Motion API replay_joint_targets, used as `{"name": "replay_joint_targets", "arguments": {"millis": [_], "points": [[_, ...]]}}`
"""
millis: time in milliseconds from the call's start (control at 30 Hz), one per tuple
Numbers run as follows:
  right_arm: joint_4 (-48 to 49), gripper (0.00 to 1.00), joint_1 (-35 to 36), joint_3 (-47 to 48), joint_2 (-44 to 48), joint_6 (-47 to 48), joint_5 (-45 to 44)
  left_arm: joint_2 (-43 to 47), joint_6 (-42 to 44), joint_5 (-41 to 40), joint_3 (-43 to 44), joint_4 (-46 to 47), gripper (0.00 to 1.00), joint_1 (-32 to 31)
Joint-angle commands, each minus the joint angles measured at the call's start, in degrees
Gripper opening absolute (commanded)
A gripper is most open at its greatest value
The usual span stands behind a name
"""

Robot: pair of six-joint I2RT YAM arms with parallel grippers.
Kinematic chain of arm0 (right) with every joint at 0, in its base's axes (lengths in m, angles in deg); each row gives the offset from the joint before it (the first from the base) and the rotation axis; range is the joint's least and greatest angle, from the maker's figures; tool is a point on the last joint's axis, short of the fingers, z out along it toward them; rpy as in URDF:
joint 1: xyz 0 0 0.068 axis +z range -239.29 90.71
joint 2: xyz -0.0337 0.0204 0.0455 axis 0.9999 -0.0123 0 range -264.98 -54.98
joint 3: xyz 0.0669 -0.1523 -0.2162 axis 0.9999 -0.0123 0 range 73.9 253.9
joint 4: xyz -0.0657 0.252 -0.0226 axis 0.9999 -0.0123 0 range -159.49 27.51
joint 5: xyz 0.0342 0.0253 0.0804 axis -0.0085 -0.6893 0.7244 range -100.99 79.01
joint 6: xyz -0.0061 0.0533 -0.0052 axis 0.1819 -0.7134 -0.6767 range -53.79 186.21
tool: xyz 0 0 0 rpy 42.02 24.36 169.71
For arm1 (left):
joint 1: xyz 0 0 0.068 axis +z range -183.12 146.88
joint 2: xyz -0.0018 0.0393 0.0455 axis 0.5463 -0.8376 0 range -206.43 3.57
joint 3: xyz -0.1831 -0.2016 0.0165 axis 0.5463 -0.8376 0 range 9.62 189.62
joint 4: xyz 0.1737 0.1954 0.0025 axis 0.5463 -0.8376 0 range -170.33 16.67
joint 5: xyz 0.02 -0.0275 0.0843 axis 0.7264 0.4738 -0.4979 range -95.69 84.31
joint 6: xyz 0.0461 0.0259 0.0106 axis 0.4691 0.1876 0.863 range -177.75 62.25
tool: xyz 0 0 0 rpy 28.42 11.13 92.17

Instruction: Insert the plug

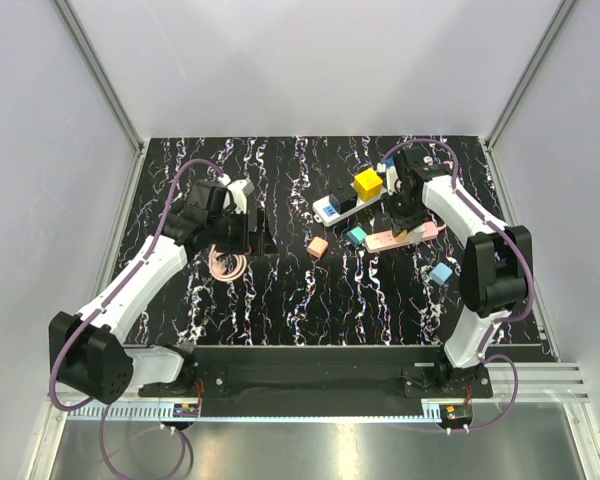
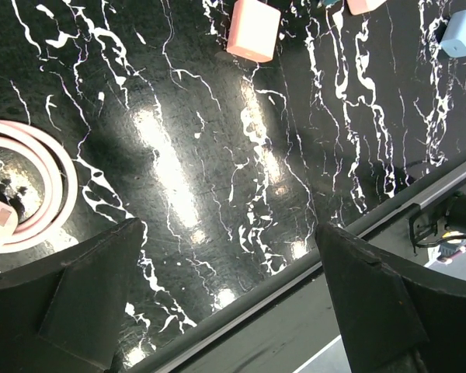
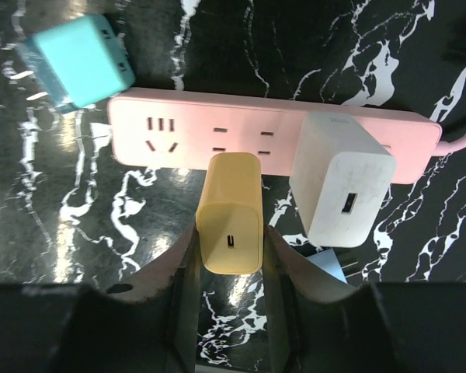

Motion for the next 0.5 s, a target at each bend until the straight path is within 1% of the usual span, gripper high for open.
{"name": "replay_joint_targets", "arguments": {"millis": [0,467], "points": [[-0.1,0.00,0.1,2.1,-2.3,1.8,-4.2,1.9,2.0,-0.9,-0.6,2.0,0.99,-0.1],[3.3,0.00,-0.2,2.6,-4.7,0.6,-6.9,2.8,2.1,-1.5,-1.2,2.5,0.99,-0.1]]}}
